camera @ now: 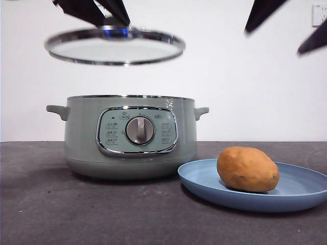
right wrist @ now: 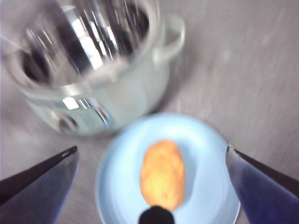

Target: Take the potato out from the steamer,put the potato on the plate,close the lid

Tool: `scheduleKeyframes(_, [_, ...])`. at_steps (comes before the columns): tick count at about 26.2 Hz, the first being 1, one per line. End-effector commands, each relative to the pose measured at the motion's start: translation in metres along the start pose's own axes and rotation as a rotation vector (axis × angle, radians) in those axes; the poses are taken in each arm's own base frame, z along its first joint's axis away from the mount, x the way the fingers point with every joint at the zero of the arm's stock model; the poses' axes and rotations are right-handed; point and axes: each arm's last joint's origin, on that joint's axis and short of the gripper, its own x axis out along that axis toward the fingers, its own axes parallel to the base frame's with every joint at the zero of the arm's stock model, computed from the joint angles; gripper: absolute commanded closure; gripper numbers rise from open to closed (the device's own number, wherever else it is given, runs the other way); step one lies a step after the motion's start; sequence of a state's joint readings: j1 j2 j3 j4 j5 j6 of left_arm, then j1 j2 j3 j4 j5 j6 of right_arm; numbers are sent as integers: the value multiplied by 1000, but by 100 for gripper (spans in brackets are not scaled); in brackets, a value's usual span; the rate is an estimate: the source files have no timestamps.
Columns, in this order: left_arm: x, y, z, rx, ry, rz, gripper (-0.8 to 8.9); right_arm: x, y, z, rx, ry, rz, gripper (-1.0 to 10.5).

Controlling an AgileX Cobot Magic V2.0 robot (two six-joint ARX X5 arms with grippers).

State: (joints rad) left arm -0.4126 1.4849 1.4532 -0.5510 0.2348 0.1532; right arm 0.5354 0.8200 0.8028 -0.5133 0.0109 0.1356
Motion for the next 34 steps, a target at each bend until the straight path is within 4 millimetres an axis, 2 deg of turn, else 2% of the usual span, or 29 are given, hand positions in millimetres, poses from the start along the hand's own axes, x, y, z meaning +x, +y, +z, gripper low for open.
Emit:
scheduleKeyframes(1, [11,0,5,23,-38,-7,822,-21,0,7,15,-71,-14,317])
scheduleKeyframes(8, [45,7,-4,21,-3,-11,822,-64,2,22,17,-190,2,318])
scheduleKeyframes(10, [52,8,-6,20,6,-10,823,-72,2,25,18,-209,5,318])
scheduleKeyframes(18, [77,12,-18,23,64,-20,823,-75,2,27,17,-221,8,319])
scheduleKeyframes(25, [79,11,-23,16,109,-20,819,-75,2,27,10,-221,6,320])
scheduleKeyframes(26, [79,10,-24,14,119,-22,776,-75,2,27,10,-221,6,320])
scheduleKeyframes(27, [79,10,-24,12,125,-22,664,-75,2,27,9,-221,7,320])
scheduleKeyframes(29, [79,10,-24,9,125,-22,333,-75,2,27,10,-221,7,319])
scheduleKeyframes(30, [79,10,-24,10,123,-22,268,-75,2,27,10,-221,8,319])
scheduleKeyframes(34, [70,9,-20,7,106,-4,271,-75,2,26,10,-219,10,319])
